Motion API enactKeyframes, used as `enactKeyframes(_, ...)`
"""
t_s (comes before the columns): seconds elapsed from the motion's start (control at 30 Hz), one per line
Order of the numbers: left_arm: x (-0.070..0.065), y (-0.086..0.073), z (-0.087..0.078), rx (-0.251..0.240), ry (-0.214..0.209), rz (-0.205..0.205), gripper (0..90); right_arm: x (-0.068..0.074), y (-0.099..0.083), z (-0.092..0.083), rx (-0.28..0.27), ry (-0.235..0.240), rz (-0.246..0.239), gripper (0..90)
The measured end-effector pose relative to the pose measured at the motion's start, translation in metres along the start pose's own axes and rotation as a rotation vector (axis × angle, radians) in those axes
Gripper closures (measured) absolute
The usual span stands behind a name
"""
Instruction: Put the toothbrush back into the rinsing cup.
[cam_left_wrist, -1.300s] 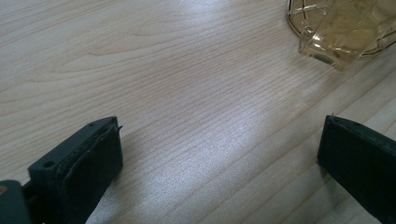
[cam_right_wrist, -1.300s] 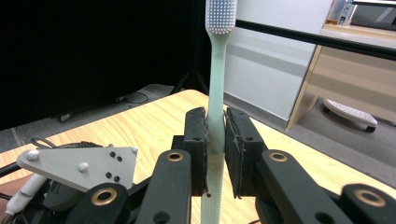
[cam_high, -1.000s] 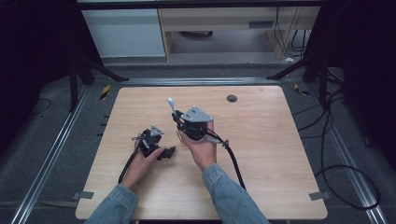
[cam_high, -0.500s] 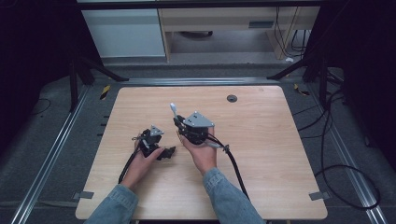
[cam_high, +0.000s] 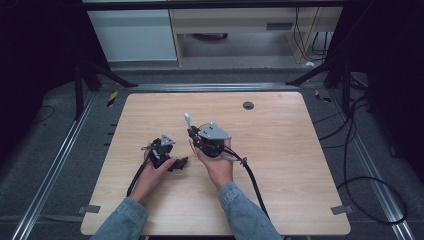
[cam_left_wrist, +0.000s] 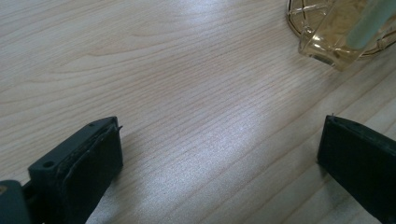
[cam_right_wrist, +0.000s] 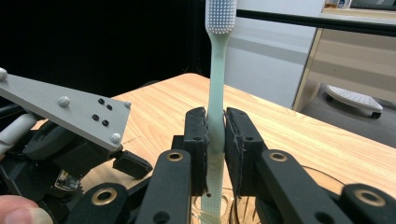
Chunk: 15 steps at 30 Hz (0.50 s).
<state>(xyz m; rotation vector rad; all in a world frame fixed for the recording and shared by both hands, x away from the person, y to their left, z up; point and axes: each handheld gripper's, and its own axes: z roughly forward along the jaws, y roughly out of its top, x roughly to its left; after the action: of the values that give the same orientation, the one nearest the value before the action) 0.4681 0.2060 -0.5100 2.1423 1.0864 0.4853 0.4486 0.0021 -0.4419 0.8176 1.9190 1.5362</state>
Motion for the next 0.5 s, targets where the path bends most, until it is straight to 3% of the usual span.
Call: enactKeyframes(0.5,0.0001,0.0001,0.0,0.0,0.0,0.001,0.0,0.0009,-0.0088,0.0013,-0.015,0.0,0.005,79.3)
